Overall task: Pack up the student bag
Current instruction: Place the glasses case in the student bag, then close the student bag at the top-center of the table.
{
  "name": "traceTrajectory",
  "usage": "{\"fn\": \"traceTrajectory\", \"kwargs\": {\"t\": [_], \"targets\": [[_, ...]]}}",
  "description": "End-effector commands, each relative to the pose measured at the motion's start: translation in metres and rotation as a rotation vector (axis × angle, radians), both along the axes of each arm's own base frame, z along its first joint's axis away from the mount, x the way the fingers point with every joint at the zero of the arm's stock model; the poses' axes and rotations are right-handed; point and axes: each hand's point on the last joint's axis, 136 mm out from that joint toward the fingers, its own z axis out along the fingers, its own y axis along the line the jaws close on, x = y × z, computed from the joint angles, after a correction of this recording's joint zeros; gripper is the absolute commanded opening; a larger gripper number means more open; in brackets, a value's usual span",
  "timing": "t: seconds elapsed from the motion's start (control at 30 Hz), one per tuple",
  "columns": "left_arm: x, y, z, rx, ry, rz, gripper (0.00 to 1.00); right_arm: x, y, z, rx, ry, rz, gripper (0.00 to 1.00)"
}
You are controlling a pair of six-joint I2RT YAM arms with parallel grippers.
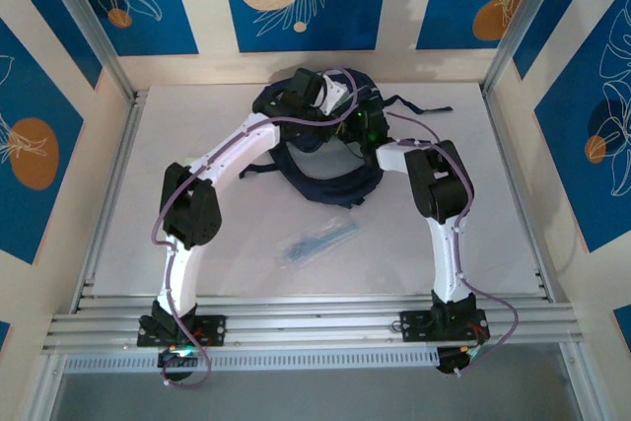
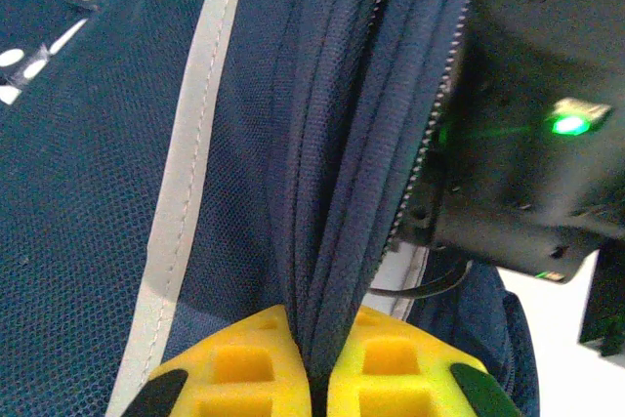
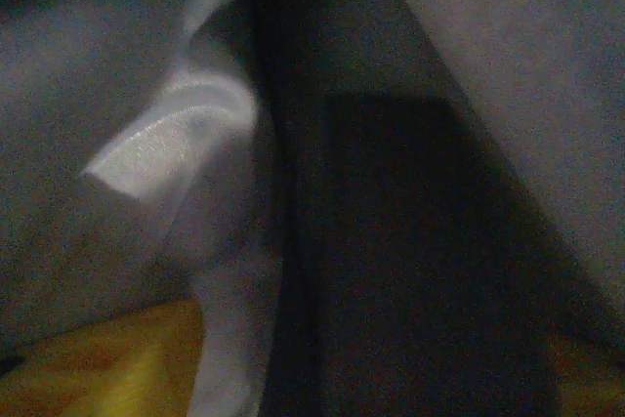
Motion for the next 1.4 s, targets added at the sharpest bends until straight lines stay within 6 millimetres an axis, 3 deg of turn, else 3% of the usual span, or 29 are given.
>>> {"fn": "traceTrajectory", "kwargs": {"t": [0.0,0.2,0.5,0.67,0.83,1.07,1.23,1.37], "targets": [[0.011,-0.002,0.053,-0.142,-0.066,0.006,0.0,-0.019,-0.017,0.013,0.045,0.05,0.037,0.71],[0.02,0.003,0.045,-0.152,-0.05,0.035,0.0,-0.064,-0.032,0.023,-0.01,0.062,0.18,0.76],[0.008,-0.004,0.018,-0.157,0.035,0.012,0.0,-0.173,-0.077,0.03,-0.224,0.109,0.384,0.83],[-0.02,0.003,0.005,-0.137,0.078,0.023,0.6,-0.216,-0.095,0.041,-0.439,0.107,0.466,0.99],[-0.065,0.023,-0.008,-0.155,0.143,0.014,1.0,-0.238,-0.108,0.046,-0.48,0.081,0.469,0.99],[-0.136,0.058,-0.054,-0.056,0.253,0.0,1.0,-0.25,-0.114,0.065,-0.498,0.024,0.471,0.99],[-0.181,0.057,-0.09,0.085,0.283,-0.081,1.0,-0.251,-0.109,0.067,-0.469,0.023,0.49,0.99],[-0.199,0.051,-0.121,0.178,0.302,-0.128,1.0,-0.251,-0.106,0.068,-0.44,0.014,0.495,0.99]]}}
